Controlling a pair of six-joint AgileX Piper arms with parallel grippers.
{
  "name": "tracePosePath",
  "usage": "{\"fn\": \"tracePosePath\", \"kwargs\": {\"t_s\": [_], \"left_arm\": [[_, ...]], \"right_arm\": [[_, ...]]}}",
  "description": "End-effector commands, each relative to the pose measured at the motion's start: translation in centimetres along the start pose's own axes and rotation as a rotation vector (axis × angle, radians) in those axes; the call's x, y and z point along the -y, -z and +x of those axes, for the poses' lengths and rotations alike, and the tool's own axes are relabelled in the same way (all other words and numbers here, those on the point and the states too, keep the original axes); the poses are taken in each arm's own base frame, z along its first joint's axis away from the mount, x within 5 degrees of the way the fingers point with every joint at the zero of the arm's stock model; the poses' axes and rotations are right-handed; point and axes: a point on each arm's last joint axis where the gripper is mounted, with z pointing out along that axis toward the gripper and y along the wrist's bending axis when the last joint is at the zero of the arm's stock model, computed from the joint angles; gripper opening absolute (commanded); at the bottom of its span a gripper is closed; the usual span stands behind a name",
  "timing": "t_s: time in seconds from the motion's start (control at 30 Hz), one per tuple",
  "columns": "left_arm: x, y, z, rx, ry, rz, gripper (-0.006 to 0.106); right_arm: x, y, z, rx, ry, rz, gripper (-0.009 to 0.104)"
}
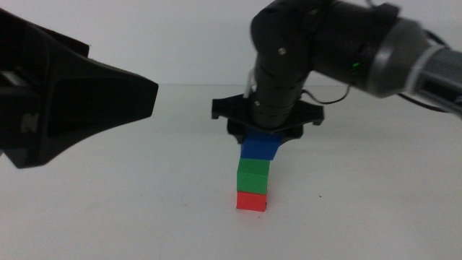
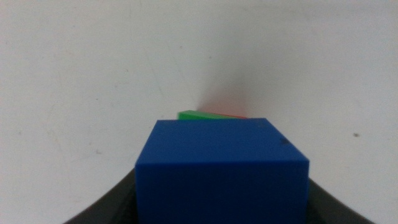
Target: Stack red cubes first, then green, then blue cubes in a specific spot.
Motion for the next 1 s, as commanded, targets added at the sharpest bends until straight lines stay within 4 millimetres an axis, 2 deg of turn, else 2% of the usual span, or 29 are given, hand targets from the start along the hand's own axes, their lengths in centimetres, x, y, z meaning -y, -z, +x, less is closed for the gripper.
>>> {"fn": "tracePosePath", "kwargs": {"t_s": [0.0,0.3,0.53,0.57,0.6,0.73,0.83,0.97], "left_arm": [[0.0,0.1,-0.1,0.017,-0.001,-0.002,0.094],[0.0,0.1,-0.1,0.017,-0.001,-0.002,0.094],[0.0,0.1,-0.1,0.017,-0.001,-0.002,0.094],[0.0,0.1,-0.1,0.017,-0.001,-0.002,0.094],[0.0,0.1,-0.1,0.017,-0.002,-0.001,0.094],[0.0,0.1,-0.1,0.017,-0.002,0.002,0.094],[0.0,0.1,-0.1,0.017,-0.002,0.002,0.094],[0.0,0.1,-0.1,0.017,-0.002,0.002,0.094]], "right_arm": [[-0.7,-0.3,0.0,-0.007,0.001,-0.001,0.013],[-0.9,-2.0,0.0,-0.015,-0.013,0.042,0.014],[-1.1,-3.4,0.1,-0.035,-0.011,0.064,0.023],[-1.1,-3.4,0.1,-0.032,-0.009,0.066,0.027],[-1.0,-3.4,0.0,-0.025,-0.006,0.073,0.039],[-1.0,-3.4,-0.1,-0.019,0.000,0.078,0.073],[-1.0,-3.1,-0.1,-0.017,0.013,0.073,0.092],[-0.7,-1.1,-0.2,0.012,0.005,0.038,0.093]]}}
